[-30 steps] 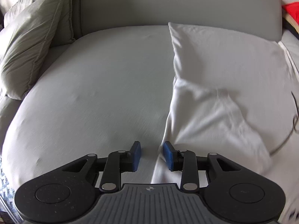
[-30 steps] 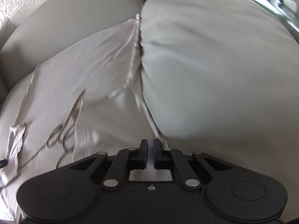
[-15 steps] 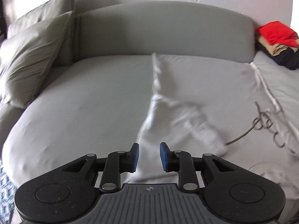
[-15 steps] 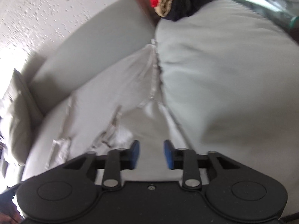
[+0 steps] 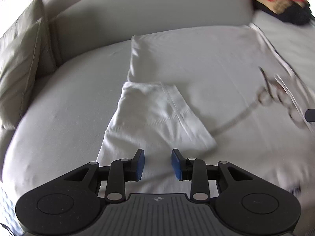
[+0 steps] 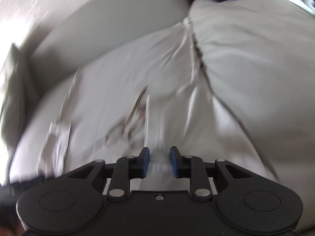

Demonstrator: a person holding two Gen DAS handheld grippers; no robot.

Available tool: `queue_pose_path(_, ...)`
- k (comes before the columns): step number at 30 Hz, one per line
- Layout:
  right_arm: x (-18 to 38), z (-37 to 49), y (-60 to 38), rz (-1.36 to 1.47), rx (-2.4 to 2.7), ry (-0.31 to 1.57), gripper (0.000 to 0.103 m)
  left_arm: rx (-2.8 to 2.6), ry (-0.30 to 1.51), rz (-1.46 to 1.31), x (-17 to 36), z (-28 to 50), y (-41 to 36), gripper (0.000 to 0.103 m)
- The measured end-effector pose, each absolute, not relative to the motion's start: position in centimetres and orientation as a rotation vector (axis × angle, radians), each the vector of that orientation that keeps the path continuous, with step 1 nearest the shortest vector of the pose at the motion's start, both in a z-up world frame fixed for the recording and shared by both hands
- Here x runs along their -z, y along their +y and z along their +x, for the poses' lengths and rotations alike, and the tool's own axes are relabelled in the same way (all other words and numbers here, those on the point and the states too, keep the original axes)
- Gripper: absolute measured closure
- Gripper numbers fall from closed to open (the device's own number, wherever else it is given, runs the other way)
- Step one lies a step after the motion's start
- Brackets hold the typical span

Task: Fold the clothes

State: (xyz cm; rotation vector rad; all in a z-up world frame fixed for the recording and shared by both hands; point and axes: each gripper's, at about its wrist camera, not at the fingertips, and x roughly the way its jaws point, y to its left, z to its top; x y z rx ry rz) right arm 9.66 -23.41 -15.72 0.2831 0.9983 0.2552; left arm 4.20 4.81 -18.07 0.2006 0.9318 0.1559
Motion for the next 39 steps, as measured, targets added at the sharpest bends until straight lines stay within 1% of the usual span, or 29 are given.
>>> queue_pose_path(2,15.0,7.5,-23.7,0.263,-0.299,1.02,0.079,-0.128,0.929,0.228,17.8,2.1,4.6,0.071)
queue_pose_path(4,14.8,5.2,-24.7,0.297,-0.361,1.048,0.075,-0.102,0.895,0.242,17.4,-0.5,4.8,0.071)
queue_pose_path(6,14.9,3.3,-25.8,0.345,-0.426,1.069,0.074,-0.048,0.858,0.23,16.9,-2.7,4.9,0.071)
queue_pose_path(8,14.3,2.6,-27.0,0.396,-0.45,1.019,0.074,0.011,0.81,0.161,16.2,-3.9,5.2,0.07)
queue_pose_path(11,12.8,2.8,-29.3,0.409,-0.32,0.87,0.075,-0.028,0.723,0.11,15.3,-3.5,5.6,0.068)
queue_pose_path(14,13.0,4.1,-30.3,0.369,-0.135,0.841,0.094,-0.116,0.719,0.081,15.6,-1.8,5.7,0.069)
queue_pose_path(16,13.5,4.9,-30.3,0.387,-0.105,0.856,0.094,-0.146,0.753,0.081,16.1,-0.5,5.2,0.069)
queue_pose_path(20,14.6,6.2,-28.0,0.255,-0.094,0.903,0.093,-0.116,0.83,0.112,17.3,0.7,4.1,0.068)
queue_pose_path(22,16.2,7.1,-27.3,0.196,-0.086,0.982,0.089,-0.106,0.858,0.132,17.8,0.8,3.7,0.068)
queue_pose_path(25,16.9,6.3,-27.7,0.159,-0.066,1.04,0.094,-0.1,0.88,0.159,18.2,0.4,3.4,0.068)
queue_pose_path(27,17.1,5.4,-27.8,0.128,-0.047,1.071,0.101,-0.086,0.886,0.18,18.2,-0.5,3.4,0.068)
queue_pose_path(28,17.1,4.8,-27.8,0.108,-0.035,1.082,0.101,-0.074,0.885,0.197,18.1,-1.0,3.3,0.068)
queue_pose_path(31,16.9,2.9,-27.7,0.07,-0.006,1.1,0.101,-0.052,0.885,0.211,17.8,-3.0,3.4,0.068)
queue_pose_path(32,16.5,2.1,-28.0,0.107,-0.013,1.074,0.099,-0.047,0.884,0.209,17.6,-3.8,3.5,0.068)
queue_pose_path(33,16.0,1.4,-28.3,0.145,-0.021,1.047,0.095,-0.042,0.868,0.185,17.4,-4.8,3.6,0.07)
queue_pose_path(35,14.9,0.2,-28.8,0.222,-0.053,0.978,0.093,-0.012,0.832,0.09,16.7,-6.5,4.3,0.069)
queue_pose_path(37,13.5,-0.9,-29.2,0.299,-0.104,0.889,0.088,-0.005,0.79,0.009,15.8,-7.5,5.0,0.068)
queue_pose_path(39,12.2,-1.2,-28.9,0.323,-0.125,0.856,0.087,-0.021,0.753,-0.023,14.7,-7.9,5.5,0.068)
